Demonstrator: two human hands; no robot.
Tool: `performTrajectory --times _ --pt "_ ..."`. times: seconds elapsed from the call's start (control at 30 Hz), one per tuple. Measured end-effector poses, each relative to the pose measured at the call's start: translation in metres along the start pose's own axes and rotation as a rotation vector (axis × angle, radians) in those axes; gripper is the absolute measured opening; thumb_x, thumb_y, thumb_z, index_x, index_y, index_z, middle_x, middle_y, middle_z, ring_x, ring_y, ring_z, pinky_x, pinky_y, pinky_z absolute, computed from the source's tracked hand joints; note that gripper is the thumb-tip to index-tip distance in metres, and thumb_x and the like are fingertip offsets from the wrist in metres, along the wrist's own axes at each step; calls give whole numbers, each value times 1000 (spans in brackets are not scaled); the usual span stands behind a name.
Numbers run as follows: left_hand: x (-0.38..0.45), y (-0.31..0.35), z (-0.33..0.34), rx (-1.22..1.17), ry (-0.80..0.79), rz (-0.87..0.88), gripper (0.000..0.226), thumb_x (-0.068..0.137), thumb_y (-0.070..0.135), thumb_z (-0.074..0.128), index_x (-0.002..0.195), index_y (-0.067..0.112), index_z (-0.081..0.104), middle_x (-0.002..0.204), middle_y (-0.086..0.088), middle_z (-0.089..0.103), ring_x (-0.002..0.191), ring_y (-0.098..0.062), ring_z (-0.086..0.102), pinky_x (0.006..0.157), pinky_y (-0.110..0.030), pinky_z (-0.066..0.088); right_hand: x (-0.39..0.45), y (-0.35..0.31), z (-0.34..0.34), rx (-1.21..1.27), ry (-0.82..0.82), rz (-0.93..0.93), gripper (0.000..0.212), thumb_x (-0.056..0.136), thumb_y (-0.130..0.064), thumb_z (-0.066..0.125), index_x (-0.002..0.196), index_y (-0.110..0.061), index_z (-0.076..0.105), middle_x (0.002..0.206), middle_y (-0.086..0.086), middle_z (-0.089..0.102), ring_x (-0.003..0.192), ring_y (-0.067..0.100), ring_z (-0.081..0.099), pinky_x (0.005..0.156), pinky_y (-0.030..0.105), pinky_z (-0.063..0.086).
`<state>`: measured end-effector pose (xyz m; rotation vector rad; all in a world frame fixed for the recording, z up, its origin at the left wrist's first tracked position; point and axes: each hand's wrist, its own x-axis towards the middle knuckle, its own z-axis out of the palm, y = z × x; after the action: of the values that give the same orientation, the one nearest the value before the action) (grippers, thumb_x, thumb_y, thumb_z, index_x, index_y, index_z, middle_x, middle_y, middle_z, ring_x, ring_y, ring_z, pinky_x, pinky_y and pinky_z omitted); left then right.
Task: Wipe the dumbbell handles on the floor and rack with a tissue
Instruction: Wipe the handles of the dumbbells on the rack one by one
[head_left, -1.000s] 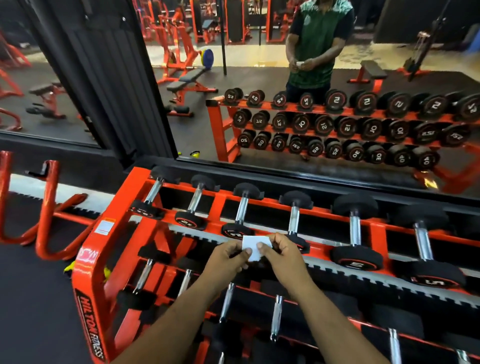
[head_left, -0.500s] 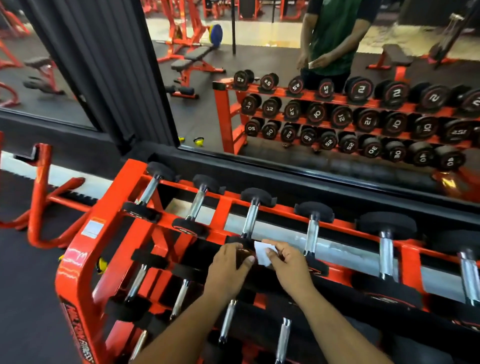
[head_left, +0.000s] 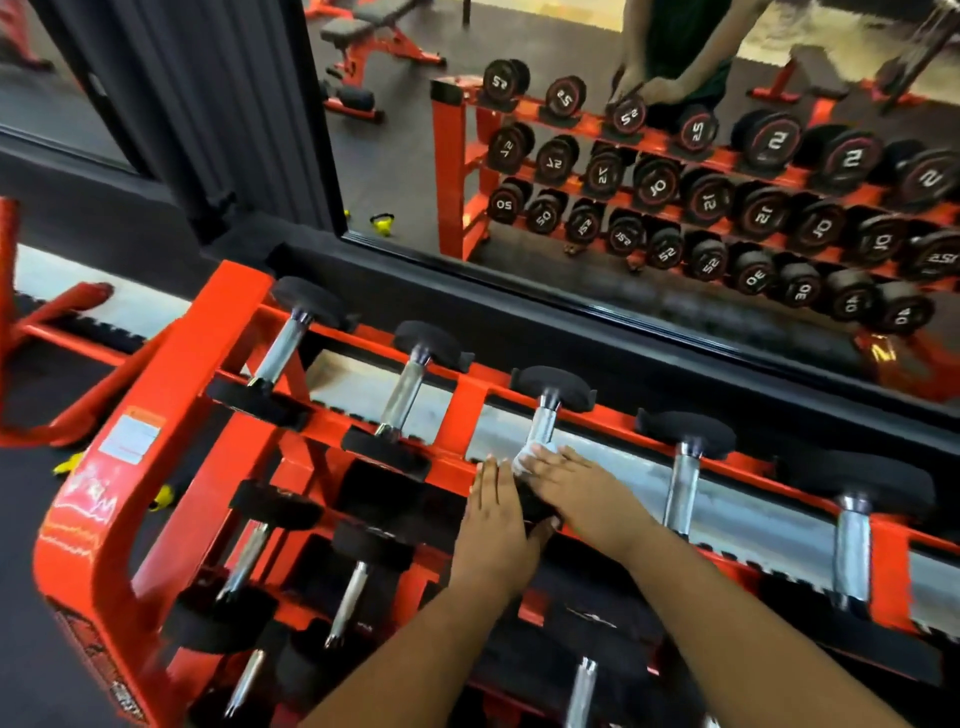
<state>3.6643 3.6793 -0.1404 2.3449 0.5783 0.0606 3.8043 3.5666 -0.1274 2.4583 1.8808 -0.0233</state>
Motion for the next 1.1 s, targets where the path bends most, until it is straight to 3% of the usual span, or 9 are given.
performTrajectory --times 0.13,0.27,0.43,0.5,0.67,0.8,0.93,1.03,1.1 --pt "5 3 -1 98 -25 -36 112 76 79 17 160 7 1 169 -11 -3 156 -23 -8 122 -30 -8 -4 18 -1 -141 -97 -139 64 91 -20 45 155 -22 35 162 -2 29 150 17 25 124 42 16" --pt "4 7 -6 127 -49 -28 100 97 61 48 159 5 -7 168 -11 -11 156 -23 -13 122 -32 -8 7 23 -12 -49 -49 152 79 89 -6 47 160 -22 16 166 1 -4 154 23 1 124 49 16" --pt "9 9 -6 136 -95 -43 102 96 58 52 160 5 -7 169 -10 -10 156 -22 -12 121 -29 -10 -14 7 3 -62 -63 -62 70 88 -24 34 158 -19 27 165 3 24 152 24 21 121 47 18" --pt "9 12 -7 165 -120 -46 101 97 58 51 159 6 -9 169 -10 -10 155 -23 -13 123 -33 -8 -13 14 2 -94 -51 -68 72 89 -20 37 159 -21 23 167 1 18 154 22 14 124 49 15" --pt "13 17 -18 201 -212 -110 101 97 61 48 159 9 -13 169 -9 -13 155 -22 -14 126 -43 -2 12 11 -8 43 -33 239 78 95 -7 44 162 -21 7 168 -1 -9 153 21 -12 125 50 9" --pt "15 20 -20 208 -245 -149 102 95 62 50 160 11 -11 169 -9 -11 156 -23 -11 126 -46 -1 -7 -8 -3 165 -95 86 79 97 -15 51 161 -29 6 164 -13 -11 151 9 -14 124 40 -3" --pt "16 23 -21 230 -253 -162 102 96 62 49 160 11 -12 169 -8 -12 156 -22 -12 125 -46 -3 -5 5 -2 55 -40 89 81 90 -18 63 160 -28 21 167 -7 8 153 14 6 121 52 18" --pt "15 26 -22 252 -262 -171 101 97 62 47 159 11 -14 169 -8 -14 155 -21 -14 126 -47 -4 14 9 -13 35 -62 282 84 98 -9 49 161 -21 -5 163 0 -25 152 21 -18 123 56 9" --pt "15 27 -24 257 -263 -171 100 97 62 47 159 11 -13 169 -8 -13 155 -22 -13 126 -48 -4 14 2 -18 82 -122 311 85 99 -12 49 159 -21 -11 157 -1 -34 150 21 -24 124 53 7"
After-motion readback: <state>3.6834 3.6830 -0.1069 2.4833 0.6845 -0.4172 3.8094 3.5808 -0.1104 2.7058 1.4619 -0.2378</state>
